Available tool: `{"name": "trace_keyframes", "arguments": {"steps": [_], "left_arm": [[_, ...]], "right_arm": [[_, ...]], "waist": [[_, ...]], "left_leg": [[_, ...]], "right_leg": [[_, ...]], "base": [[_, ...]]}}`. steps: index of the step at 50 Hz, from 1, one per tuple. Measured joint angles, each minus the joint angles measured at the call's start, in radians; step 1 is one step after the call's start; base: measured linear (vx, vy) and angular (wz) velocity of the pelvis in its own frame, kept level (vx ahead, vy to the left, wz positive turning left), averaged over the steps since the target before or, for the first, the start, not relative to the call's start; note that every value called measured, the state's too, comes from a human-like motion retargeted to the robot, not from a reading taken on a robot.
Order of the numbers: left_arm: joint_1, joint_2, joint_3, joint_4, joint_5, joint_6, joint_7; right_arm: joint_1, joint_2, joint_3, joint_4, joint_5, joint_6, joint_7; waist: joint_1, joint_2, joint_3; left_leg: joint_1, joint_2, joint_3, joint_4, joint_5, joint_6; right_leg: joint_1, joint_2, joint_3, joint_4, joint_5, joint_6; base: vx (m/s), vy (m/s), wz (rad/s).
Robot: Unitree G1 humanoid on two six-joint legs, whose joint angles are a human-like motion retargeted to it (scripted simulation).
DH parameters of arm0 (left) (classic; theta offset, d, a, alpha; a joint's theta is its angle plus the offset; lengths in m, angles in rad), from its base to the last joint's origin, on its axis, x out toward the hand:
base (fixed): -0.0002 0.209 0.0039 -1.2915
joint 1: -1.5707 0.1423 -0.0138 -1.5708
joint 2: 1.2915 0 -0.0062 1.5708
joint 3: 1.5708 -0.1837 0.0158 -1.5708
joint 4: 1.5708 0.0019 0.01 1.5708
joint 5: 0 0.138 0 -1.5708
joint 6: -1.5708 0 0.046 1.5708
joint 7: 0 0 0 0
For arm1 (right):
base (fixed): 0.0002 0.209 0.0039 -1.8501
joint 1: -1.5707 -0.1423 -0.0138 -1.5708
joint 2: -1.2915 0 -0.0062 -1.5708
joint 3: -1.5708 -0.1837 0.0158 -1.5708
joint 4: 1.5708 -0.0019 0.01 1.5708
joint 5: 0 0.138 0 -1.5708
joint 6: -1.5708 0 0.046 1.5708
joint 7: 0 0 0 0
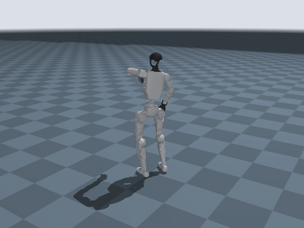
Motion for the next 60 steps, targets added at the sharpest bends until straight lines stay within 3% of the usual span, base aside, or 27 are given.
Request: {"name": "trace_keyframes", "arguments": {"steps": [10,20,31,42,50,60], "left_arm": [[0.018,-0.124,-0.035,0.438,0.116,-0.011,-0.098],[0.096,-0.038,-0.018,0.350,-0.049,-0.029,-0.002],[0.333,0.068,0.376,0.096,-0.246,-0.005,0.200],[0.833,-0.014,0.776,0.284,-0.472,0.035,0.386],[1.239,-0.058,0.927,0.264,-0.638,0.016,0.328],[1.537,-0.112,0.985,0.060,-0.836,0.014,0.277]], "right_arm": [[-0.088,-0.025,0.039,0.075,0.070,-0.012,-0.052],[-0.033,0.031,-0.078,0.033,0.059,-0.037,-0.111],[0.056,0.045,-0.146,-0.118,-0.016,-0.061,-0.182],[-0.193,0.019,-0.053,-0.514,-0.046,-0.102,-0.198],[-0.376,-0.046,-0.027,-0.832,0.069,-0.117,-0.151],[-0.356,-0.116,-0.014,-0.999,0.197,-0.118,-0.146]], "waist": [[-0.074,0.058,0.023],[-0.081,0.001,0.019],[-0.065,-0.063,0.036],[-0.053,-0.140,0.054],[-0.043,-0.163,0.063],[-0.018,-0.149,0.072]], "left_leg": [[-0.003,-0.001,0.027,0.017,-0.014,0.017],[0.022,-0.012,0.052,-0.029,-0.003,0.009],[0.043,-0.020,0.068,-0.060,0.007,0.002],[0.042,-0.020,0.085,-0.063,0.016,0.000],[0.050,-0.021,0.084,-0.087,0.035,-0.007],[0.061,-0.014,0.061,-0.089,0.040,-0.019]], "right_leg": [[-0.022,-0.005,0.025,0.027,0.006,0.008],[-0.029,-0.011,0.053,0.031,0.001,0.007],[-0.036,-0.015,0.079,0.058,-0.016,-0.001],[-0.064,-0.009,0.120,0.097,-0.019,-0.017],[-0.060,-0.007,0.119,0.086,-0.016,-0.024],[-0.022,-0.003,0.085,0.058,-0.015,-0.027]], "base": [[0.00,0.01,-0.03],[0.00,0.00,0.00],[0.00,0.00,0.00],[0.00,0.00,0.00],[0.00,0.00,0.00],[0.00,-0.01,0.07]]}}
